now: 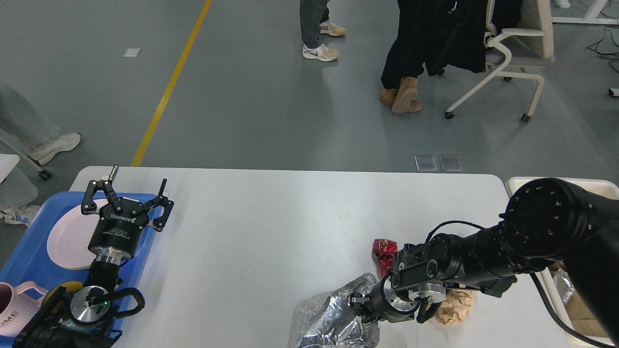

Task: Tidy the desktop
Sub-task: 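Lower the right gripper onto the crumpled foil and grasp it, then lift the crumpled foil and drop it into the white bin, then raise the right gripper out of the bin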

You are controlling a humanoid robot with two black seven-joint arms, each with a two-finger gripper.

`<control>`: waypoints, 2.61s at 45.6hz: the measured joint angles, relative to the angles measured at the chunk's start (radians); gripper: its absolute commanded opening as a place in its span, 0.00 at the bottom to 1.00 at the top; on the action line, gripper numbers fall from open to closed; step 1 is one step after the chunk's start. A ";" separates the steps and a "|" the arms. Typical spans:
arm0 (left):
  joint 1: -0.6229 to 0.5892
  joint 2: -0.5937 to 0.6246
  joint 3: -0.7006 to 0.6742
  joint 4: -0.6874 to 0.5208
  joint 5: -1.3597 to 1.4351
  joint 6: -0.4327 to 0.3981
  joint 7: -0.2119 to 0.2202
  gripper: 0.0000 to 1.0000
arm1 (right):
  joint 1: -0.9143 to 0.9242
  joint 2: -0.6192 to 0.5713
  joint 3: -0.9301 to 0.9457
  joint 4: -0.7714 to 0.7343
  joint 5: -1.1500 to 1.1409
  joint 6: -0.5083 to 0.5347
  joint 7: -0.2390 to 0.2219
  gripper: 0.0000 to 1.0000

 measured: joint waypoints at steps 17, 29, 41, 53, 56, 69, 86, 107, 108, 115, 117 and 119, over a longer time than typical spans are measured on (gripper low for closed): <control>0.000 0.000 0.000 0.000 0.000 0.000 0.000 0.96 | 0.000 0.000 -0.002 0.004 0.000 -0.007 -0.027 0.00; 0.000 0.000 0.000 0.000 0.000 0.000 0.000 0.96 | 0.024 -0.005 -0.009 0.036 0.009 -0.007 -0.037 0.00; 0.000 0.000 0.000 0.000 0.000 0.000 0.000 0.96 | 0.230 -0.084 -0.016 0.256 0.029 -0.004 -0.036 0.00; 0.000 0.000 0.000 0.000 0.000 0.000 0.000 0.96 | 0.618 -0.191 -0.086 0.499 0.113 0.083 -0.034 0.00; 0.000 0.000 0.000 0.000 0.000 0.000 0.000 0.96 | 0.737 -0.215 -0.138 0.529 0.132 0.160 -0.032 0.00; 0.000 0.000 0.000 0.000 0.000 0.000 0.000 0.96 | 1.187 -0.296 -0.375 0.598 0.147 0.493 -0.016 0.00; 0.000 0.000 0.000 0.000 0.000 0.000 0.000 0.96 | 1.237 -0.278 -0.533 0.603 0.120 0.522 0.129 0.00; 0.001 0.000 0.000 0.000 0.000 0.001 0.000 0.96 | 0.838 -0.689 -0.752 0.264 0.051 0.228 0.121 0.00; 0.001 0.000 0.000 0.000 0.000 0.001 0.000 0.96 | 0.808 -0.706 -0.746 0.241 0.049 0.213 0.121 0.00; 0.001 0.000 0.000 0.000 0.000 0.001 0.000 0.96 | 0.548 -0.780 -0.668 0.035 0.037 0.128 0.121 0.00; 0.001 0.000 0.000 0.000 0.000 0.001 0.000 0.96 | 0.458 -0.792 -0.627 -0.031 0.037 0.107 0.121 0.00; 0.001 0.000 0.000 0.000 0.000 0.001 0.000 0.96 | 0.354 -0.803 -0.567 -0.103 0.037 0.082 0.121 0.00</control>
